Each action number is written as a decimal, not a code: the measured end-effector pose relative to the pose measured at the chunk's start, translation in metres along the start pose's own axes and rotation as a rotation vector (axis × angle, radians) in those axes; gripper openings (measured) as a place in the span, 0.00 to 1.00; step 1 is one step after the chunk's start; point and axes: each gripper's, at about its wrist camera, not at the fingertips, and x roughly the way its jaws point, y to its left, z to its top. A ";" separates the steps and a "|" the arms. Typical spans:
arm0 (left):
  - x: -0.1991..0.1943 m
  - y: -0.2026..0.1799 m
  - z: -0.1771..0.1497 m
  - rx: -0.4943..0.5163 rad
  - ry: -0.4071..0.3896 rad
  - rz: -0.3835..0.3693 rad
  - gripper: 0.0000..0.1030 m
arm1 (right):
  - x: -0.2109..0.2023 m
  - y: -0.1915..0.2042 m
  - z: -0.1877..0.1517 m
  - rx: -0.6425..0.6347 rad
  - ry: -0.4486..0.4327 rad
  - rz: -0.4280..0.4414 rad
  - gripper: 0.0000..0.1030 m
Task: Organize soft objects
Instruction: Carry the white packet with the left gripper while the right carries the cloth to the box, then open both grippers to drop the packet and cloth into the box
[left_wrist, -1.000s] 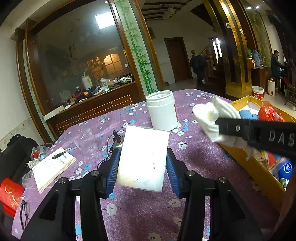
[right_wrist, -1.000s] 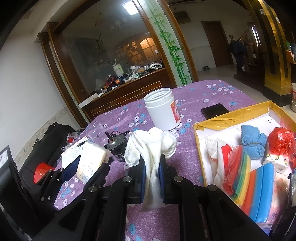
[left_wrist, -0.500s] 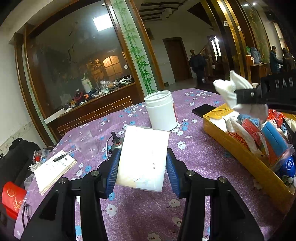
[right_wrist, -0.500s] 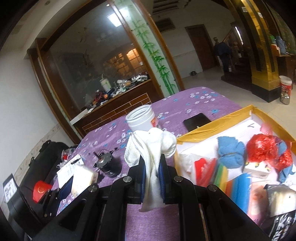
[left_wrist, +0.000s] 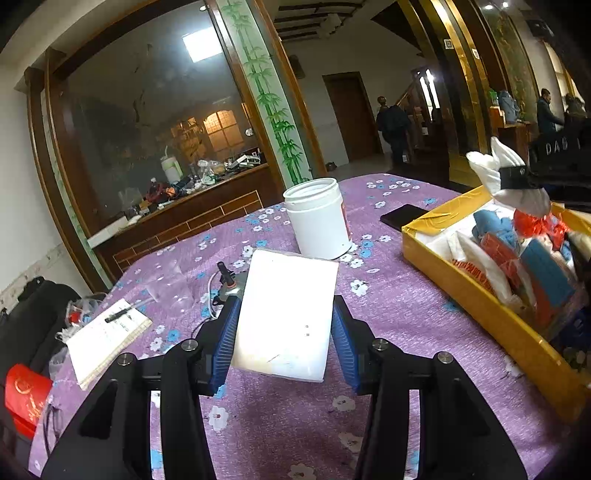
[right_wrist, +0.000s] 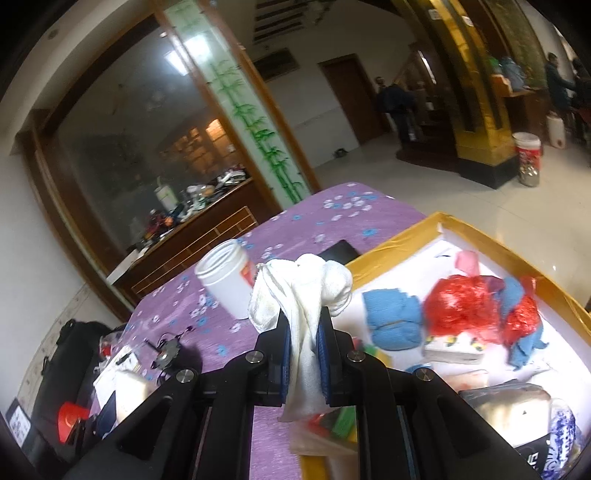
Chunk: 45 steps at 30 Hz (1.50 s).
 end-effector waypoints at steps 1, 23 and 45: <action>0.000 -0.001 0.001 -0.006 0.006 -0.011 0.45 | 0.001 -0.001 0.001 0.004 -0.002 -0.013 0.13; 0.018 -0.119 0.062 -0.094 0.239 -0.560 0.45 | 0.003 -0.086 0.020 0.283 0.014 -0.125 0.14; 0.011 -0.125 0.050 -0.083 0.230 -0.593 0.45 | 0.010 -0.089 0.022 0.292 0.070 -0.120 0.29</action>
